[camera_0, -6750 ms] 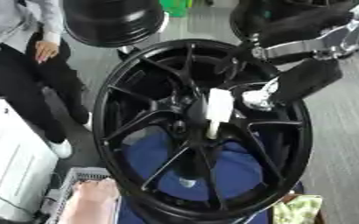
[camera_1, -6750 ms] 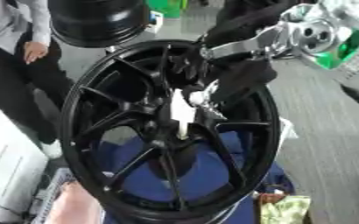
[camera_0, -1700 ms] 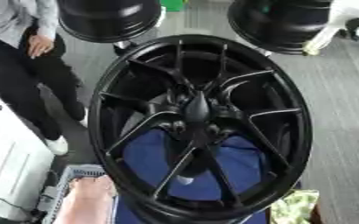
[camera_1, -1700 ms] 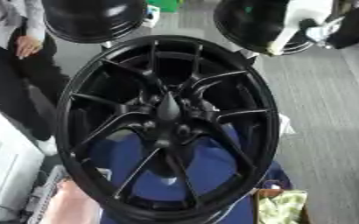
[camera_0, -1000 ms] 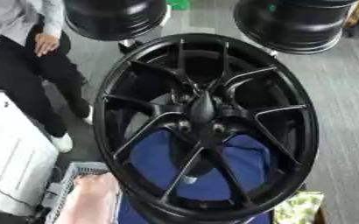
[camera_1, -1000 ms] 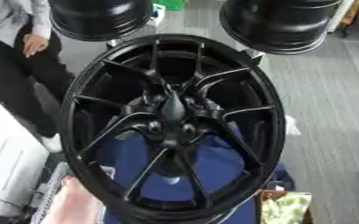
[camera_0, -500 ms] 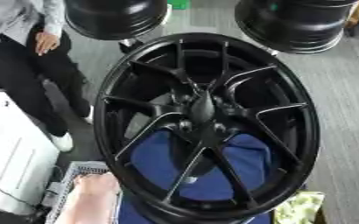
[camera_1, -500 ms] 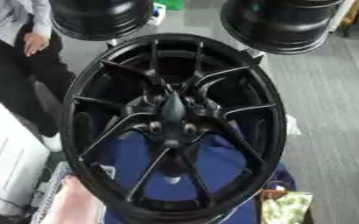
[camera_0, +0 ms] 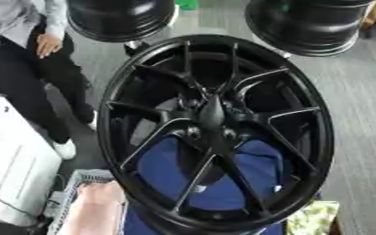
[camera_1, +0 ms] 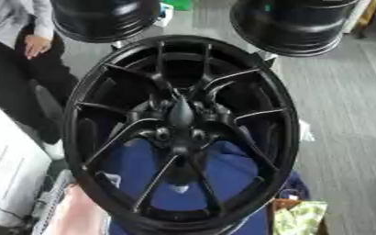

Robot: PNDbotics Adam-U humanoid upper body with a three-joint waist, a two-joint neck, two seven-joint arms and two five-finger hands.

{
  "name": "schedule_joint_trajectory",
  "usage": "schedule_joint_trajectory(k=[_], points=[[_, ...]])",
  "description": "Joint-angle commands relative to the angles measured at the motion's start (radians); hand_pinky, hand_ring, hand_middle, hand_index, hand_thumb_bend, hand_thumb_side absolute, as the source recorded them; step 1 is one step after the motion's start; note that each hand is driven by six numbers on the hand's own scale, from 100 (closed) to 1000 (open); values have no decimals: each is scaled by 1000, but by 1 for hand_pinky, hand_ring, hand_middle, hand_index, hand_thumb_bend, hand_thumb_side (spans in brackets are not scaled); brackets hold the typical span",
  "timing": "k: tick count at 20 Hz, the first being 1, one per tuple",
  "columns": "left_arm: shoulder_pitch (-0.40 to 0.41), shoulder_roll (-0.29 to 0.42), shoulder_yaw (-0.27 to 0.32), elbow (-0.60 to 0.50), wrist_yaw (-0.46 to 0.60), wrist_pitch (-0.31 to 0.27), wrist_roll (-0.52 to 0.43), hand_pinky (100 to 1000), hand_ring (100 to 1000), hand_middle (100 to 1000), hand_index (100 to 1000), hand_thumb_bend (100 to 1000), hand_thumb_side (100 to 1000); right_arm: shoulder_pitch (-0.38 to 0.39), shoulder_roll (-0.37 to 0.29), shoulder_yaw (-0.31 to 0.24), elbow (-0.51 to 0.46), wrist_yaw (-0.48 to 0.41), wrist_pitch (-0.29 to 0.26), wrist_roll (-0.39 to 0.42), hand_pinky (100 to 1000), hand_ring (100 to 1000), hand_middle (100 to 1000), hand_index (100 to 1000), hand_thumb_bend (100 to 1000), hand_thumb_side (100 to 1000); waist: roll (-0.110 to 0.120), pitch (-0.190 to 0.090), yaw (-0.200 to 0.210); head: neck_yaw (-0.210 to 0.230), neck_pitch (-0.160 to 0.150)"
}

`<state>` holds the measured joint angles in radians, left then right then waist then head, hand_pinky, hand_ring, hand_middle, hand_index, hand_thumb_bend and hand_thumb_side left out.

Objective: Pull the pin out of the wheel hub.

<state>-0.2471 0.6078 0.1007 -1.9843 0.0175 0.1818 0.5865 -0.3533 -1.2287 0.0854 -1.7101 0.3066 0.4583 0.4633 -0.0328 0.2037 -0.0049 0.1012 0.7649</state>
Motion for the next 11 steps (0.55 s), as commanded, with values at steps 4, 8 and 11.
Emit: schedule_joint_trajectory(k=[4,8,11], points=[[-10,36,12,-16,-2,-1,4,631,1000,745,744,486,719,-66,-3,-55,-12,-61,76,-146,864,781,805,881,100,198,15,-3,-2,-2,5],[-13,36,10,-16,-2,-1,3,631,1000,745,744,486,720,-106,5,-49,-22,-121,98,-228,862,770,798,875,100,198,15,-5,-1,-4,5],[-15,37,9,-16,-2,-1,1,631,1000,745,744,486,720,-136,10,-40,-23,-137,99,-245,862,767,795,871,100,198,15,-5,0,-8,5]])
